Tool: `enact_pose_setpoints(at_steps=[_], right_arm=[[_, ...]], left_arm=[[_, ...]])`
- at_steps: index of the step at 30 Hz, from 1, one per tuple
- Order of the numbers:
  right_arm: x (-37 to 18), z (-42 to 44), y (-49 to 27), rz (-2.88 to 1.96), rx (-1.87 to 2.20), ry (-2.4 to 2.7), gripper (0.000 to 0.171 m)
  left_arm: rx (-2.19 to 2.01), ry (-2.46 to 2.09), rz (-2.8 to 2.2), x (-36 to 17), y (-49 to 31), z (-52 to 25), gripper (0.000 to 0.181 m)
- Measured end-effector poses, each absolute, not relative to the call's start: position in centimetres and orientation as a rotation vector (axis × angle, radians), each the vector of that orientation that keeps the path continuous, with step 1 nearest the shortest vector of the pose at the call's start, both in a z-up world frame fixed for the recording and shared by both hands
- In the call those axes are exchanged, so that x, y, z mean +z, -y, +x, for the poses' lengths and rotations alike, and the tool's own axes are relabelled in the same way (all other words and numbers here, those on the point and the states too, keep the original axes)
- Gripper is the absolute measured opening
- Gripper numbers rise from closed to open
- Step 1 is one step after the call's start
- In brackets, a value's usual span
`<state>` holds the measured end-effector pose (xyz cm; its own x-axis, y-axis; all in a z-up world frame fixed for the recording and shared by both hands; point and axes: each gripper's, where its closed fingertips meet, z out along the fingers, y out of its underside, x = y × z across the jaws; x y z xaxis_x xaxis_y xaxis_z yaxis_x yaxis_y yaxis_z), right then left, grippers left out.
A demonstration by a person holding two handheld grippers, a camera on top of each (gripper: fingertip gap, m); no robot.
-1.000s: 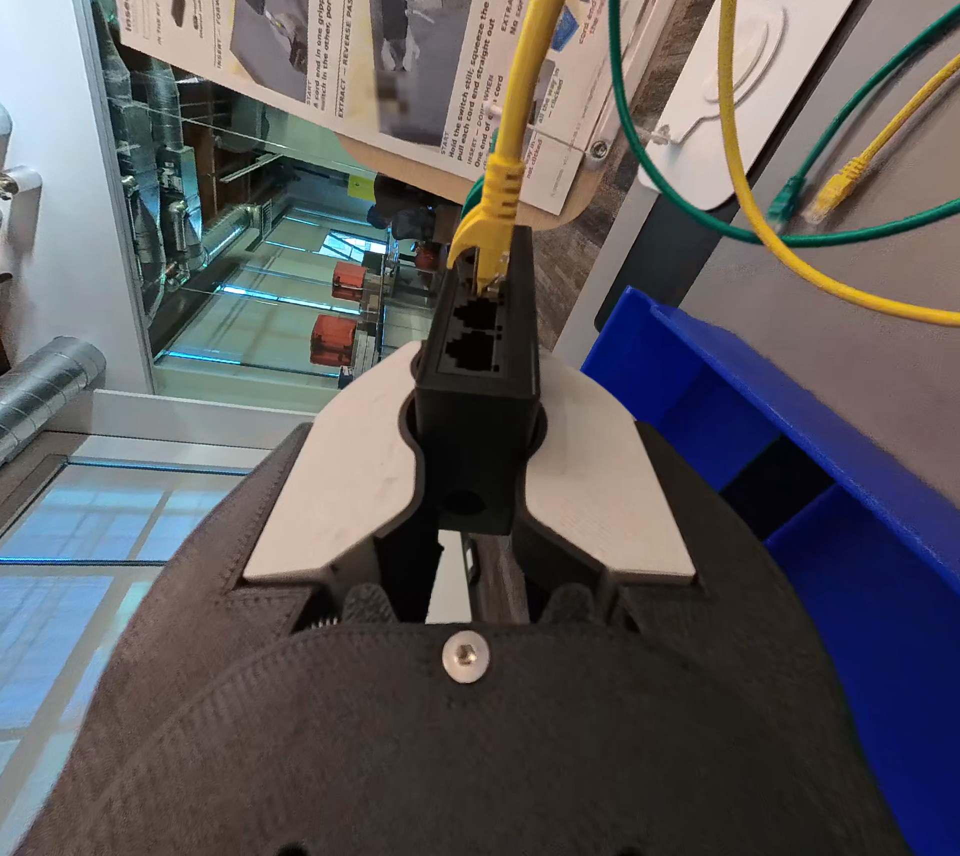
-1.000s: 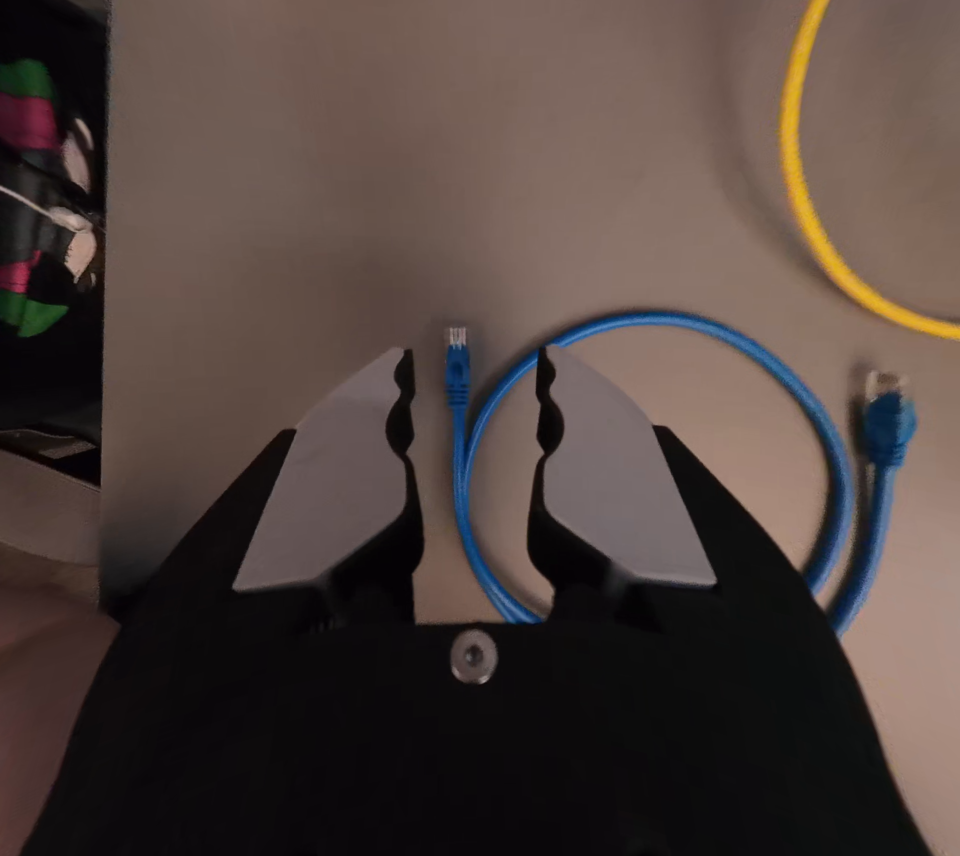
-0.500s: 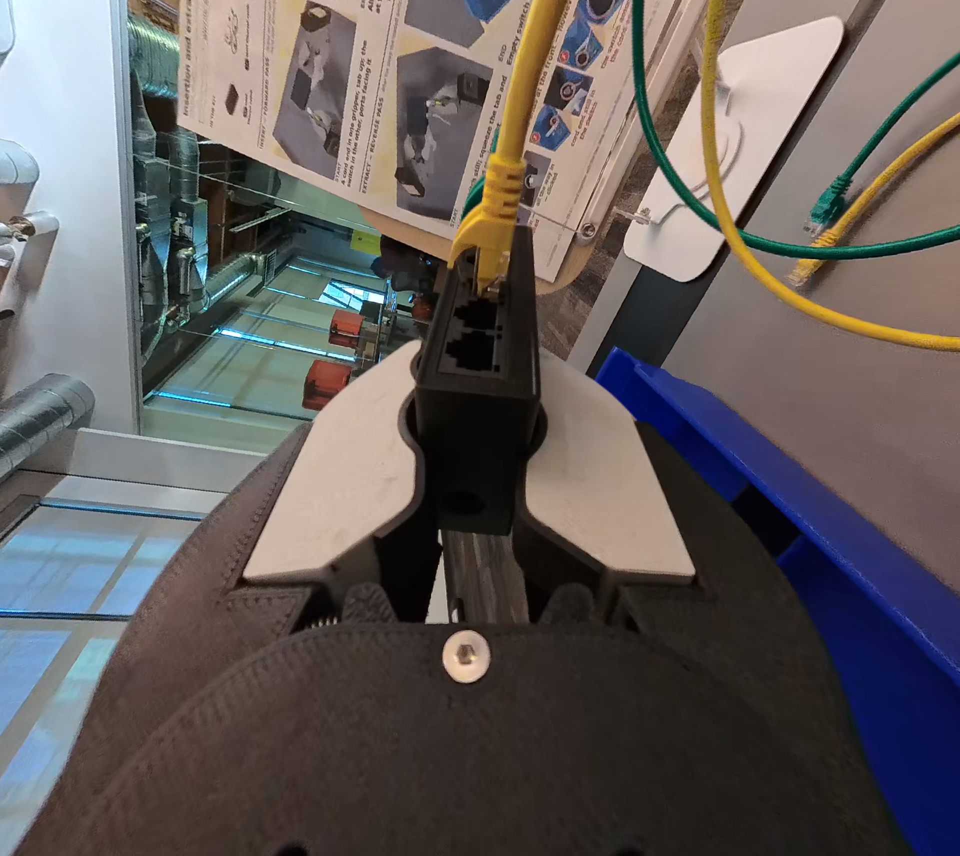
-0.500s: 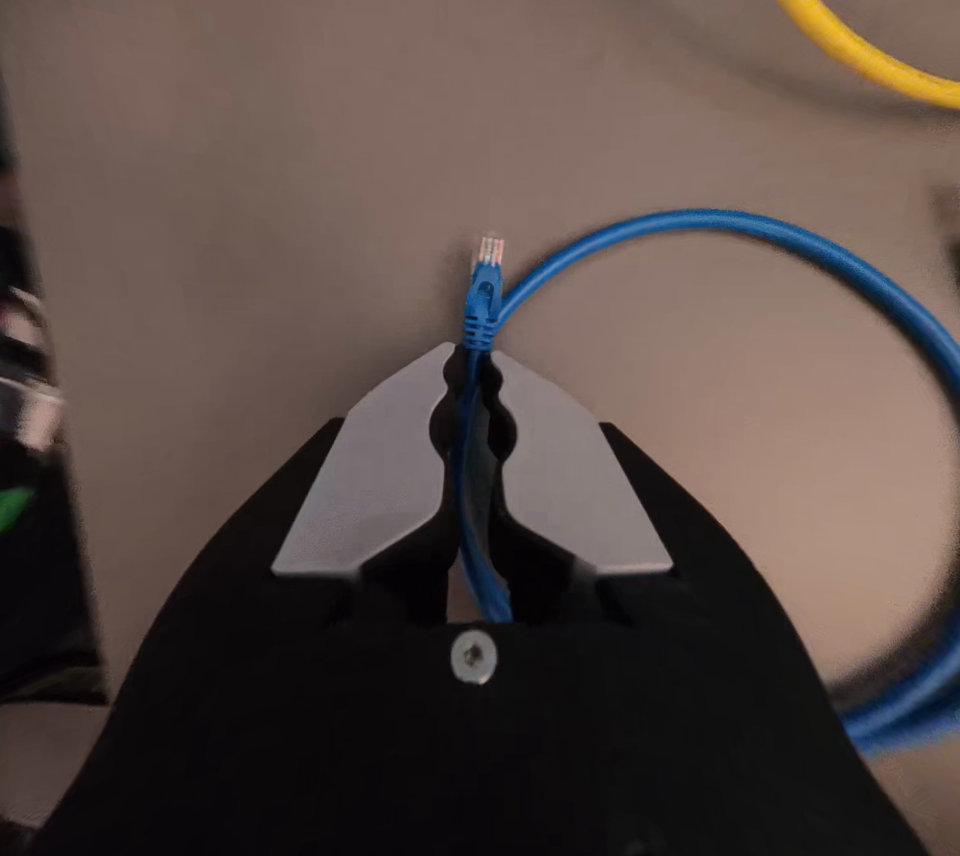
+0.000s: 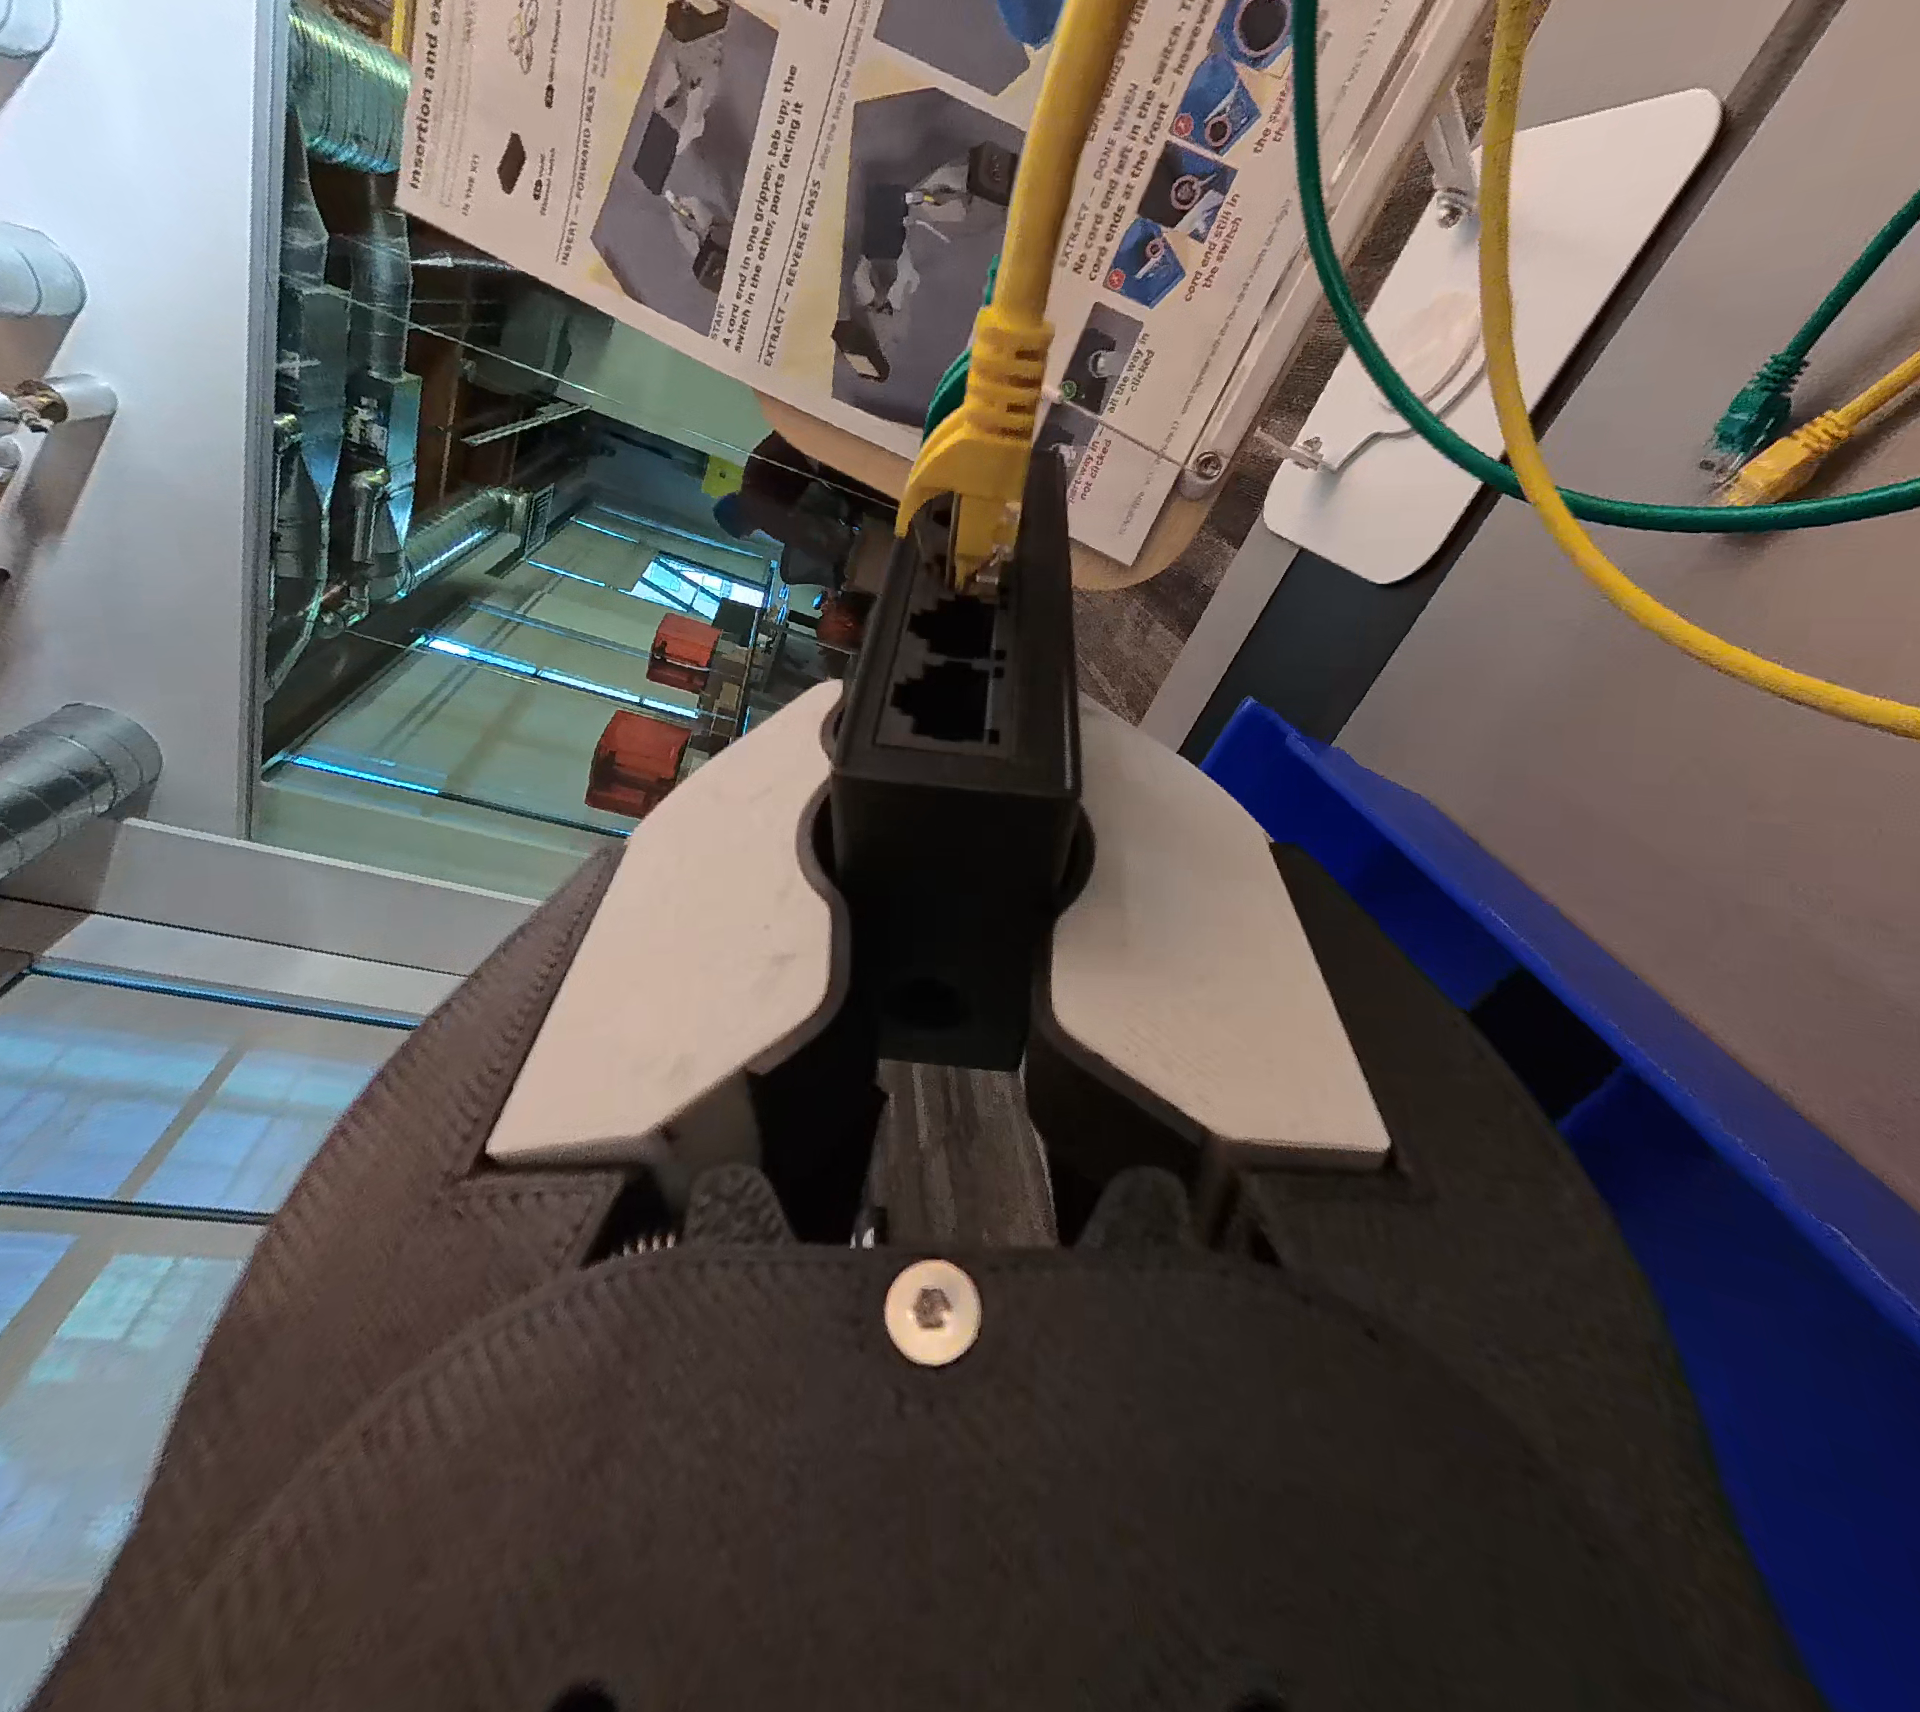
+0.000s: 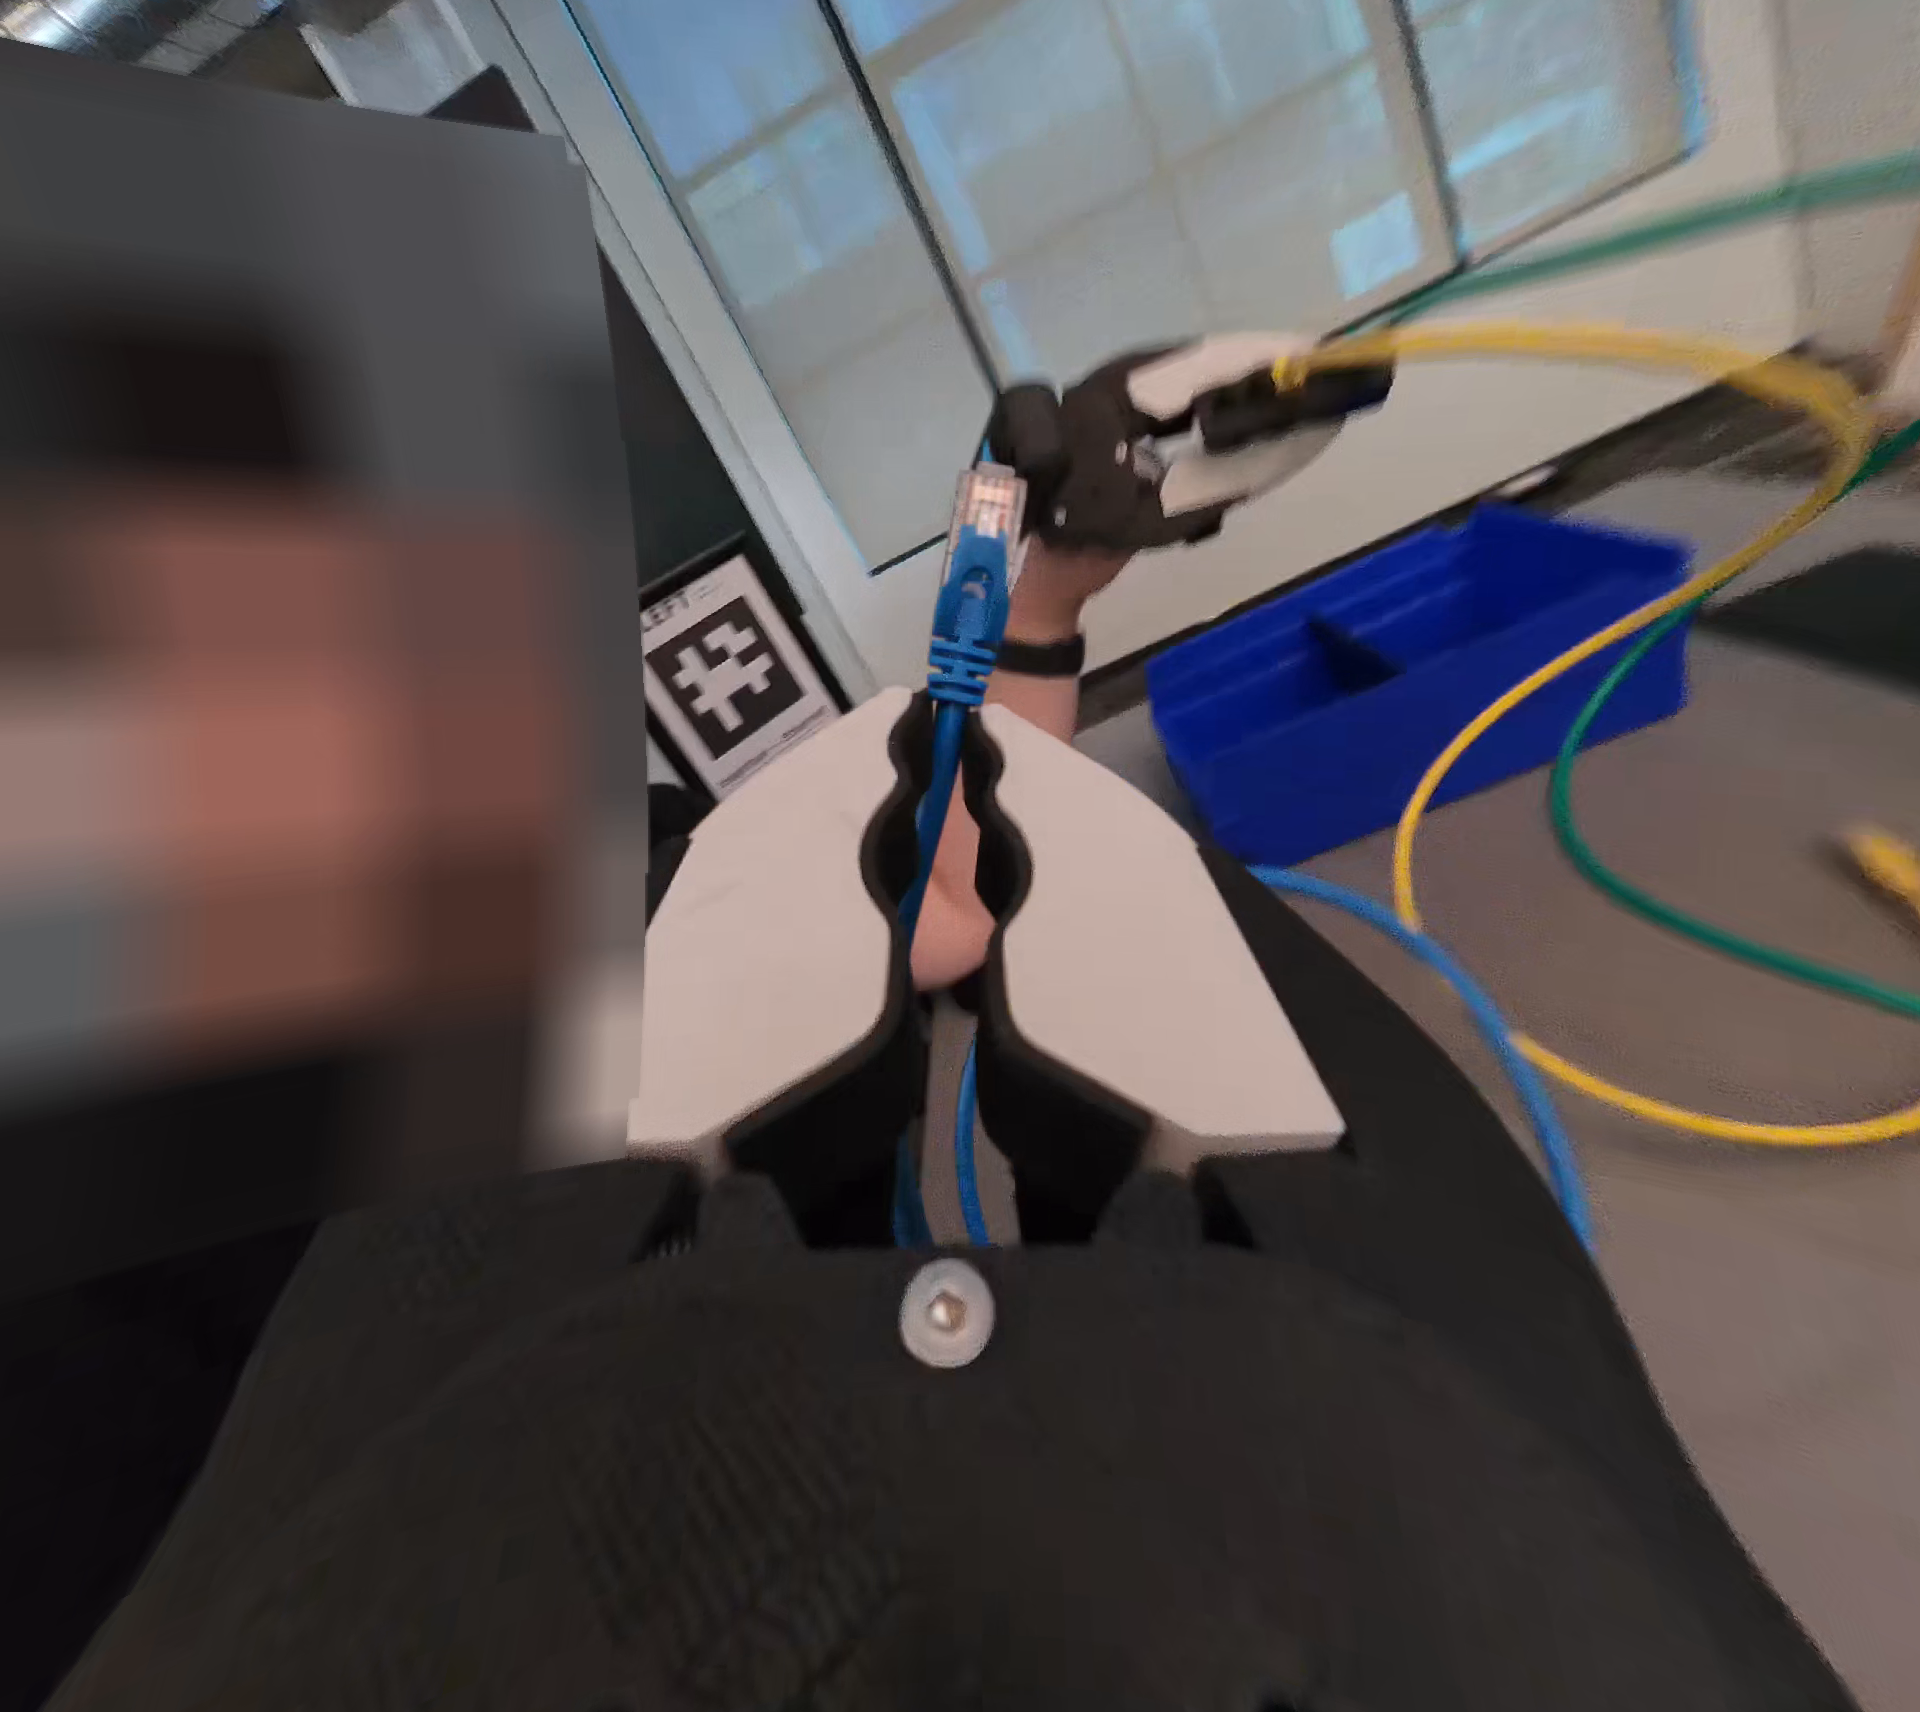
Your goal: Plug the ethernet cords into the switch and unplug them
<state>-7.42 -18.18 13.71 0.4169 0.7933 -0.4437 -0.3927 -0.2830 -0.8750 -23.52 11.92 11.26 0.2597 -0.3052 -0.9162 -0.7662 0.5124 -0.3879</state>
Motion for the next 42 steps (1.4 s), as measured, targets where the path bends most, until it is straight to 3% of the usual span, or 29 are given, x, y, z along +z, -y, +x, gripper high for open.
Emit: enact_pose_setpoints(at_steps=[15, 21, 34, 42], right_arm=[[31.5, 7.5, 23.6, -1.435, 0.514, 0.224, 0.007], [34.4, 10.8, 24.2, -1.457, 0.415, 0.158, 0.007], [28.3, 15.5, 23.5, -1.602, 0.407, 0.008, 0.007], [12.8, 16.7, 21.5, -2.071, 0.426, -0.024, 0.008]], left_arm=[[0.397, -1.335, -1.042, 11.2, -11.6, -23.0, 0.032], [0.399, -1.34, -1.043, 11.1, -11.5, -22.9, 0.032], [0.381, -1.34, -1.045, 11.2, -11.3, -23.0, 0.032], [0.38, -1.343, -1.035, 11.3, -11.0, -22.8, 0.031]])
